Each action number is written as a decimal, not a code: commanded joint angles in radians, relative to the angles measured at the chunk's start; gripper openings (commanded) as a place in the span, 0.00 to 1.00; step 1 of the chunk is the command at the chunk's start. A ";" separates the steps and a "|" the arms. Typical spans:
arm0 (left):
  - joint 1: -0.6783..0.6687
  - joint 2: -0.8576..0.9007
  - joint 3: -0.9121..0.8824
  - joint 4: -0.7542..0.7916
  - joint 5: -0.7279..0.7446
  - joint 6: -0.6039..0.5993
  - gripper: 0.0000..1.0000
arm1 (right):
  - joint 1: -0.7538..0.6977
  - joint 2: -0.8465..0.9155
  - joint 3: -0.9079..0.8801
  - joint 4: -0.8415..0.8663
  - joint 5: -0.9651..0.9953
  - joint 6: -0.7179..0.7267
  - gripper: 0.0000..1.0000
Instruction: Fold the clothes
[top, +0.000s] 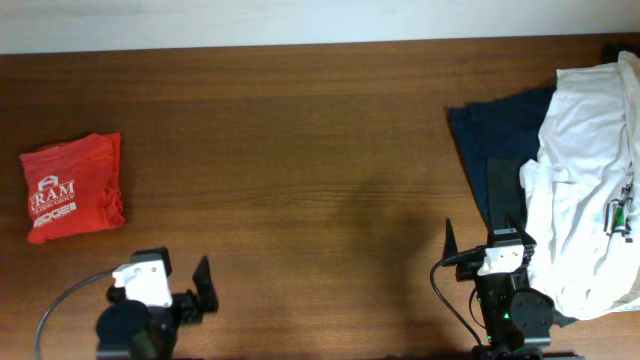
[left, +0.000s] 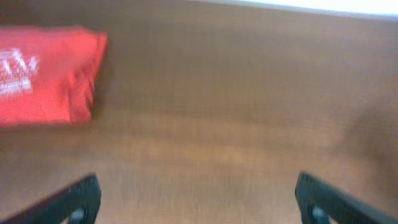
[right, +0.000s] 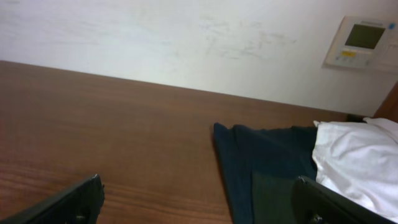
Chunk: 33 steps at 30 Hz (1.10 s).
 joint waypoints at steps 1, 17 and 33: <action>0.005 -0.136 -0.262 0.301 -0.013 0.016 0.99 | 0.008 -0.008 -0.005 -0.008 0.013 -0.003 0.99; 0.004 -0.240 -0.591 0.788 0.047 0.017 0.99 | 0.008 -0.008 -0.005 -0.008 0.013 -0.003 0.99; 0.004 -0.240 -0.591 0.788 0.047 0.017 0.99 | 0.008 -0.008 -0.005 -0.008 0.013 -0.003 0.99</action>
